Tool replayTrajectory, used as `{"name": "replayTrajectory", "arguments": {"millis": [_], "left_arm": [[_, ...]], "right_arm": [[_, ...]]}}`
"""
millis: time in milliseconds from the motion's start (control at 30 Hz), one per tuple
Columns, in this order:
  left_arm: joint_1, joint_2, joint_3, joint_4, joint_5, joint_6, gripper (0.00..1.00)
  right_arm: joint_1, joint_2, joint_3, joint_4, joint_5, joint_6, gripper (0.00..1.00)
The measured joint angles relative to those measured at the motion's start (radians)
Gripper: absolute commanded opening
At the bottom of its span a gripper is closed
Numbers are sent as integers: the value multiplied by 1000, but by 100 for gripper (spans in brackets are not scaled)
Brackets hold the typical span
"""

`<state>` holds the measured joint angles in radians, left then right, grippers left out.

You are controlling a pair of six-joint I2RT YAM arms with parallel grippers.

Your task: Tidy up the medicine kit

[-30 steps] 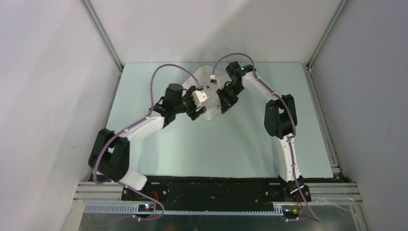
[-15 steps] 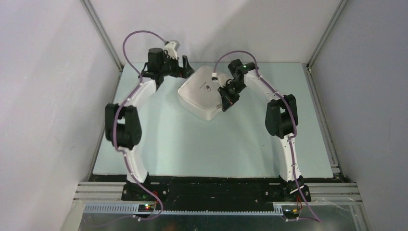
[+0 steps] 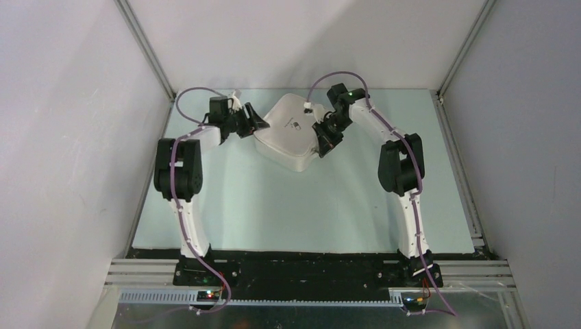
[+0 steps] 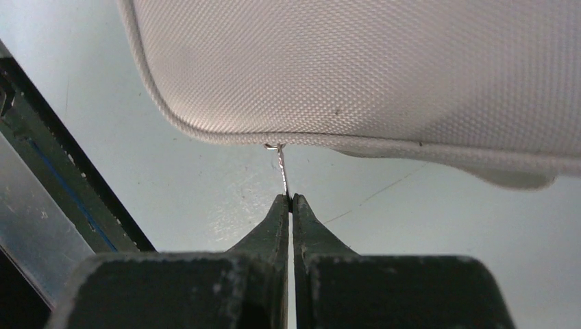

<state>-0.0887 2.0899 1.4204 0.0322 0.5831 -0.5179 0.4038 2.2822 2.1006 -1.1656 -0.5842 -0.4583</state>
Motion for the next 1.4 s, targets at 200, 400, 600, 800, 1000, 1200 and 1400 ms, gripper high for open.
{"name": "replayTrajectory", "arguments": {"millis": [200,400,600,800,1000,1200,1400], "left_arm": [[10,-196,-247,73,-11,-5,49],[-109,-453,-416,-15,-59,199,73],[-278,-544,-352,-218,-182,442,78],[-269,-547,-233,-292,-233,637,99],[-330,-544,-167,-286,-152,871,100],[-517,-380,-96,-289,-105,1030,99],[-569,-232,-63,-293,-159,1043,93]], "right_arm": [[-38,31,37,-5,37,23,0],[-80,61,43,69,71,-25,0],[-129,61,-6,141,54,-108,0],[-127,36,-53,183,40,-172,0],[-129,-35,-141,218,37,-220,0],[-160,-108,-219,213,20,-325,0],[-209,-202,-322,212,-22,-451,0]]}}
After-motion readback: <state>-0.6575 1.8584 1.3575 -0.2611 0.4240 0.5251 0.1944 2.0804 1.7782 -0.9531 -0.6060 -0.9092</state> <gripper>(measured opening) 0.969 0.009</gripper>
